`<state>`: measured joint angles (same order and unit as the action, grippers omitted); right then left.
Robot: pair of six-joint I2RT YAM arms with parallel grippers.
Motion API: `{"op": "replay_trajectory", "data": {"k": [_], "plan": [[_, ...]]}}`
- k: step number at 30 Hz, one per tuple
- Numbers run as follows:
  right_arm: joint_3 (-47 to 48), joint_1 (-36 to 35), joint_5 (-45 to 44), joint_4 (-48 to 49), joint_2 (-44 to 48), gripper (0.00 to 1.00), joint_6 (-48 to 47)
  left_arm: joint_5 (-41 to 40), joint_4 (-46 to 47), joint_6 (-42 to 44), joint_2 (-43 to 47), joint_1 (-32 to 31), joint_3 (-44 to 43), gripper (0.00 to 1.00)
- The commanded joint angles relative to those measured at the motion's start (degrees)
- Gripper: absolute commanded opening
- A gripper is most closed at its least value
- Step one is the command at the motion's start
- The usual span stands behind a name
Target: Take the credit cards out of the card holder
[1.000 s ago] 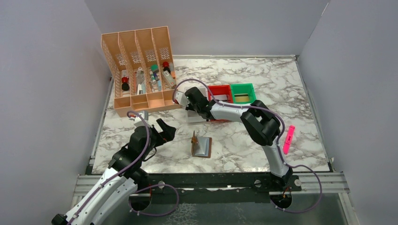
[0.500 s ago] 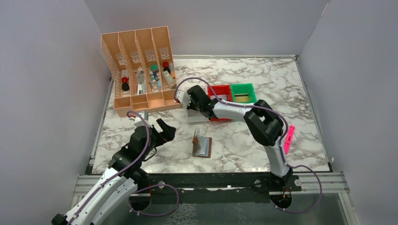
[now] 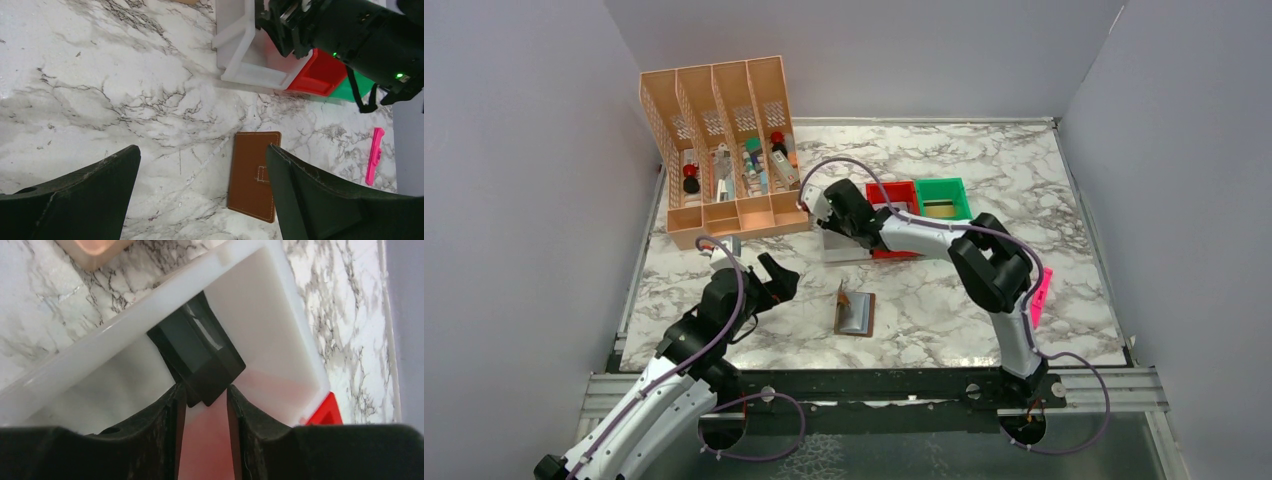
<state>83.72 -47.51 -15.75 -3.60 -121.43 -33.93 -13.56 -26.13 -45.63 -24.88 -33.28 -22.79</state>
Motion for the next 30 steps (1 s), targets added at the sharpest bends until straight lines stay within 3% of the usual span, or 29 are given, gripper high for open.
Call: {"op": "replay_trajectory", "data": {"k": [1, 6, 11, 15, 19, 24, 30], "plan": [[0.82, 0.42, 1.63, -1.34, 7.79, 0.41, 9.79, 0.66, 1.27, 0.51, -0.52, 0.15, 0.00, 0.99], [-6.93, 0.41, 2.68, 0.03, 19.11, 0.43, 25.92, 5.49, 5.37, 2.21, -3.53, 0.17, -0.28, 0.99], [-23.08, 0.40, 4.43, 1.05, 32.09, 0.53, 46.18, 12.12, 10.05, 3.60, -8.77, 0.15, -0.37, 0.99], [-36.27, 0.40, 11.02, 0.09, 40.55, 0.53, 60.68, 17.30, 12.92, 5.00, -12.74, 0.17, -0.73, 0.99], [-48.45, 0.40, 22.93, 6.90, 48.53, 0.54, 70.50, 20.42, 14.06, 6.17, -15.00, 0.14, -1.01, 0.99], [-56.21, 0.42, 32.57, 15.05, 52.11, 0.53, 78.76, 22.92, 14.39, 6.39, -16.35, 0.14, -0.71, 0.99], [-59.04, 0.40, 37.60, 21.66, 47.99, 0.52, 83.68, 24.72, 14.48, 5.99, -17.51, 0.14, -0.59, 0.99]]}}
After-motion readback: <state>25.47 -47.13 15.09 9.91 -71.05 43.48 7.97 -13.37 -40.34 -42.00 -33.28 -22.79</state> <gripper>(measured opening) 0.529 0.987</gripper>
